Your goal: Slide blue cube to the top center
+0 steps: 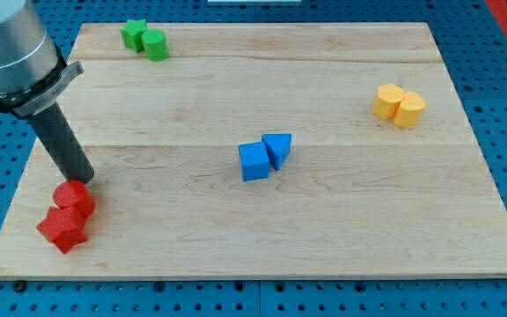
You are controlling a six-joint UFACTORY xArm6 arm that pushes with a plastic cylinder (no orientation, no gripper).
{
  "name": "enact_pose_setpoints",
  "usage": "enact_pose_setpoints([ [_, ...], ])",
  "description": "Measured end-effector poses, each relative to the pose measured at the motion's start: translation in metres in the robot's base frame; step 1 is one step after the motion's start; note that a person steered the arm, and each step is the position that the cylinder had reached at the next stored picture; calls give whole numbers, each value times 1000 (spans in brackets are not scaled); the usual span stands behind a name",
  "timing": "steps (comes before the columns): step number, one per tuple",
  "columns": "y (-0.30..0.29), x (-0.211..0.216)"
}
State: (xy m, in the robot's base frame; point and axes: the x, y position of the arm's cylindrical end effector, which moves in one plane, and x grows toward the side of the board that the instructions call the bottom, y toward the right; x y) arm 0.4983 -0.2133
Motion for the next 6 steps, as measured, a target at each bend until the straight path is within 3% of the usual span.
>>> enact_pose_setpoints([
  [5, 241, 47],
  [6, 228, 21],
])
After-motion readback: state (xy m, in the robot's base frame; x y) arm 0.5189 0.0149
